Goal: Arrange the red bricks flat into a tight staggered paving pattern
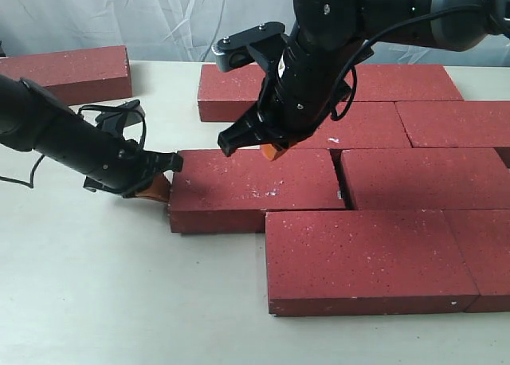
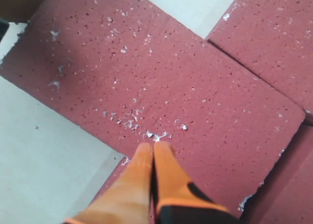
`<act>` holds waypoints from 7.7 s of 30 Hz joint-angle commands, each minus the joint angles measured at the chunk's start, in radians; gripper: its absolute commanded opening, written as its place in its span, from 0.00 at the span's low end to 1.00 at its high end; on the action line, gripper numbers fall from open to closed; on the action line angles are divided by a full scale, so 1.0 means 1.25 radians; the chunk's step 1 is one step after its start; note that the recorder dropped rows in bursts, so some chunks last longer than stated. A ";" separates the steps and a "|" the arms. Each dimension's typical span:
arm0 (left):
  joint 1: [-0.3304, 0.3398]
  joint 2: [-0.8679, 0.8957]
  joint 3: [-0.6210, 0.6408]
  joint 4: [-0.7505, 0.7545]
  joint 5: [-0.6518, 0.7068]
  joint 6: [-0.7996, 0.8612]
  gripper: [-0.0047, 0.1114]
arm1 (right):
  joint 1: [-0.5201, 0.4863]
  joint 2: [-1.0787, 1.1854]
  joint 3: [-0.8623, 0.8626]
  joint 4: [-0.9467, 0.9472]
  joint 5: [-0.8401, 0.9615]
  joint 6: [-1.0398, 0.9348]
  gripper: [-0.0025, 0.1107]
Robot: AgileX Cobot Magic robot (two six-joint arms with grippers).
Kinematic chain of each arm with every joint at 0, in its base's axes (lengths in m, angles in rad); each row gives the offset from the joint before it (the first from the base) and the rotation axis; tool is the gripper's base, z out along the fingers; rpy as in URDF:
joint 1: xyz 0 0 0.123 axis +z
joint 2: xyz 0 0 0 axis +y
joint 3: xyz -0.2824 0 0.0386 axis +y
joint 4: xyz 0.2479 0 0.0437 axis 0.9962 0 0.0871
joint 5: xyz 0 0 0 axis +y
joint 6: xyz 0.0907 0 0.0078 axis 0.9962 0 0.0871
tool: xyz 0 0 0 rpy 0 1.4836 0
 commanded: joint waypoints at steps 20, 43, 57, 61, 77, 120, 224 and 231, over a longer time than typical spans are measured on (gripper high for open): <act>-0.093 -0.136 -0.028 0.686 -0.111 -0.603 0.04 | -0.005 -0.009 -0.004 -0.007 -0.004 0.000 0.02; -0.163 -0.059 -0.028 0.357 -0.150 -0.375 0.04 | -0.005 -0.009 -0.004 -0.007 -0.005 0.000 0.02; -0.152 -0.059 -0.028 0.243 -0.122 -0.217 0.04 | -0.005 -0.009 -0.004 -0.007 -0.005 0.000 0.02; -0.125 -0.059 -0.028 0.243 -0.100 -0.221 0.04 | -0.005 -0.009 -0.004 -0.007 -0.005 0.000 0.02; 0.101 -0.061 -0.039 0.257 -0.038 -0.221 0.04 | -0.005 -0.009 -0.001 -0.007 -0.007 0.000 0.02; 0.175 0.169 -0.757 0.884 0.008 -0.684 0.04 | -0.139 -0.109 -0.001 -0.023 0.094 0.085 0.02; 0.133 0.264 -0.851 0.655 0.428 -0.508 0.04 | -0.139 -0.109 -0.001 0.015 0.084 0.085 0.02; 0.102 0.201 -0.851 0.706 0.391 -0.540 0.04 | -0.139 -0.109 -0.001 0.015 0.085 0.085 0.02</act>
